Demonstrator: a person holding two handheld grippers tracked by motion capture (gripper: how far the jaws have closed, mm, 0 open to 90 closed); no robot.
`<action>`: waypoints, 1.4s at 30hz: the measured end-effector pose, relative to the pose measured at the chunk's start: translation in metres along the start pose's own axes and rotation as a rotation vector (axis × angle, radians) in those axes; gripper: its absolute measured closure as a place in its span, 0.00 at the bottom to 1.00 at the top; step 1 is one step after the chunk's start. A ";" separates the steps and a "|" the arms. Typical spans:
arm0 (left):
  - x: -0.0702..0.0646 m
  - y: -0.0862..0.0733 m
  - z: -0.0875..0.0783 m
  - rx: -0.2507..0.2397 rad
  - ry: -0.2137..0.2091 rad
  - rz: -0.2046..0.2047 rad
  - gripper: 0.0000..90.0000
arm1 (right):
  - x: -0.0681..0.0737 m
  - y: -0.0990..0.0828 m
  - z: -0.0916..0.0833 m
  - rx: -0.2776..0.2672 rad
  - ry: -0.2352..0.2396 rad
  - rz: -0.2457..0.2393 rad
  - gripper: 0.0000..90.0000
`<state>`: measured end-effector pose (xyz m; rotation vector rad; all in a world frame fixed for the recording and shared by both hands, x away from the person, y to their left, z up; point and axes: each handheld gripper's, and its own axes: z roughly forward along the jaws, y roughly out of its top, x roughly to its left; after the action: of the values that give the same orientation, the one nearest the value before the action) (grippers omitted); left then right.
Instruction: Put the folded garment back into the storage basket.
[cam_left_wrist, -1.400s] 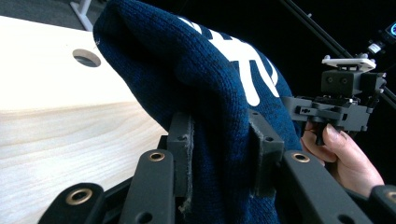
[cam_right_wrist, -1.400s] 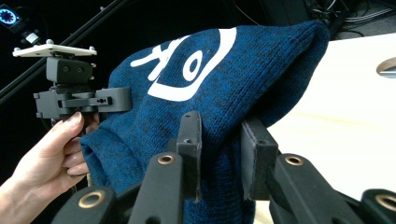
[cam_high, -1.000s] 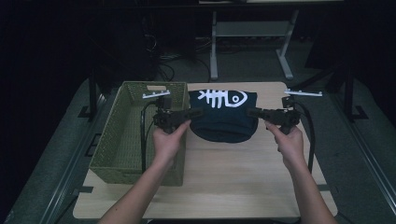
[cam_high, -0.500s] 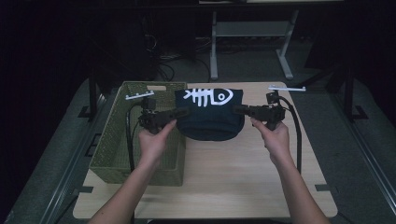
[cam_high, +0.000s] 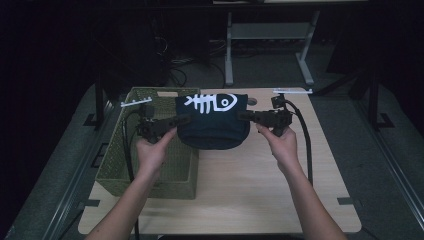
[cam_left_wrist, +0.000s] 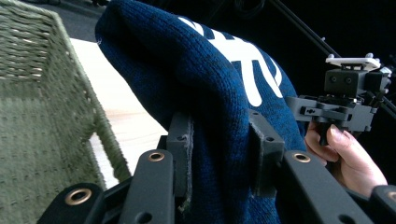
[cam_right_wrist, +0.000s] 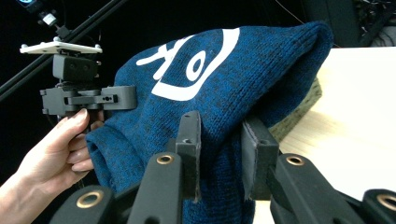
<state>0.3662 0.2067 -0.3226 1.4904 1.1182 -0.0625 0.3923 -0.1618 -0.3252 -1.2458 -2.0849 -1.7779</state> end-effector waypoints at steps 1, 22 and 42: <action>0.002 0.001 -0.003 -0.003 0.003 -0.002 0.74 | 0.001 0.000 0.003 -0.003 0.006 -0.001 0.79; 0.024 0.007 -0.038 -0.026 0.039 -0.034 0.74 | 0.015 0.008 0.045 0.018 0.043 -0.012 0.79; 0.045 0.010 -0.067 -0.059 0.072 -0.068 0.74 | 0.034 0.011 0.082 0.028 0.064 -0.030 0.79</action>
<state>0.3607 0.2877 -0.3237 1.4115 1.2193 -0.0231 0.4096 -0.0739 -0.3212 -1.1407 -2.0962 -1.7703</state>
